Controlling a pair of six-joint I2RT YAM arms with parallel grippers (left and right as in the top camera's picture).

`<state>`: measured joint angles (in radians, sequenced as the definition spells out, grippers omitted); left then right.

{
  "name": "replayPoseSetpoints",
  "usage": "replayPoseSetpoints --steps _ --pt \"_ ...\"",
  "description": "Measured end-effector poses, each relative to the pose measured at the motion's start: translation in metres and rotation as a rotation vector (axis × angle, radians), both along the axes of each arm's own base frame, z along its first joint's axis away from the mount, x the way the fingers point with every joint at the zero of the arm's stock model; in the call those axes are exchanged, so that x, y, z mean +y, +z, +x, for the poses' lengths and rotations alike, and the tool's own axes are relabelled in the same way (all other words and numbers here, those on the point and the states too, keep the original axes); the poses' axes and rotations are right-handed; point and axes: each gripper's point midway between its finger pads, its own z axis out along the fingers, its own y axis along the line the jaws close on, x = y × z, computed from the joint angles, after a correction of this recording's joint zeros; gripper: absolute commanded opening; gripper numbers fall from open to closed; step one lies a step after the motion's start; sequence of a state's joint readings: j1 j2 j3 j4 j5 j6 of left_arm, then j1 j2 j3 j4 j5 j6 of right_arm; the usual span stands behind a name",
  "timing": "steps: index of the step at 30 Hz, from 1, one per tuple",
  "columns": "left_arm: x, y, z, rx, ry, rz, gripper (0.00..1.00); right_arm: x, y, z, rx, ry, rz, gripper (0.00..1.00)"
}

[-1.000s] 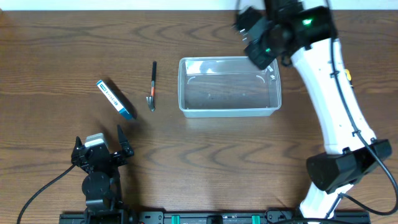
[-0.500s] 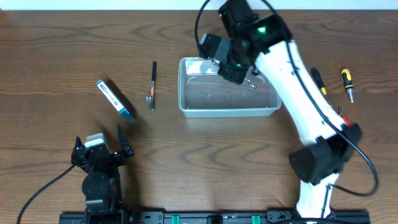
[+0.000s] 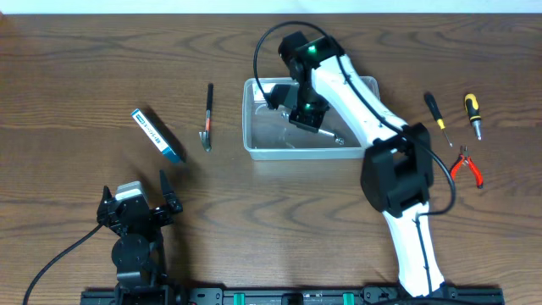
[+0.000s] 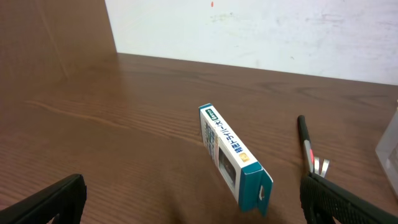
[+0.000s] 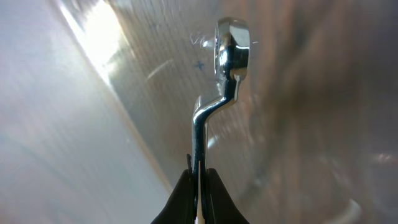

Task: Pack container
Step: 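Carry the wrench left over the clear container and lower it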

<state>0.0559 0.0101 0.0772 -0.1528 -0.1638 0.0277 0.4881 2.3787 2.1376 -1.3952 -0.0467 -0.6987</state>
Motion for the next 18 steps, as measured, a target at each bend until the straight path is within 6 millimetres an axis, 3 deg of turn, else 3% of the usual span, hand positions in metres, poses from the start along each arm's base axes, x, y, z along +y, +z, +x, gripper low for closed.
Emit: replayPoseSetpoints --steps 6,8,10,11,15,18 --pt "0.0 0.0 0.0 0.0 0.0 0.0 0.98 -0.004 -0.039 -0.007 0.082 -0.001 -0.045 0.01" --pt "0.0 0.0 0.0 0.0 0.0 0.0 0.98 -0.004 -0.044 -0.008 0.092 -0.003 -0.05 0.12" --pt "0.0 0.0 0.0 0.0 0.0 0.0 0.98 -0.005 -0.044 -0.008 0.093 -0.008 -0.051 0.34" --pt "0.0 0.0 0.0 0.0 0.0 0.0 0.98 -0.005 -0.044 -0.008 0.093 -0.014 -0.052 0.38" --pt "0.0 0.0 0.0 0.0 0.0 0.0 0.98 -0.005 -0.044 -0.009 0.094 -0.013 -0.052 0.49" --pt "0.0 0.0 0.0 0.0 0.0 0.0 0.98 -0.004 -0.044 -0.009 0.095 -0.017 -0.049 0.51"
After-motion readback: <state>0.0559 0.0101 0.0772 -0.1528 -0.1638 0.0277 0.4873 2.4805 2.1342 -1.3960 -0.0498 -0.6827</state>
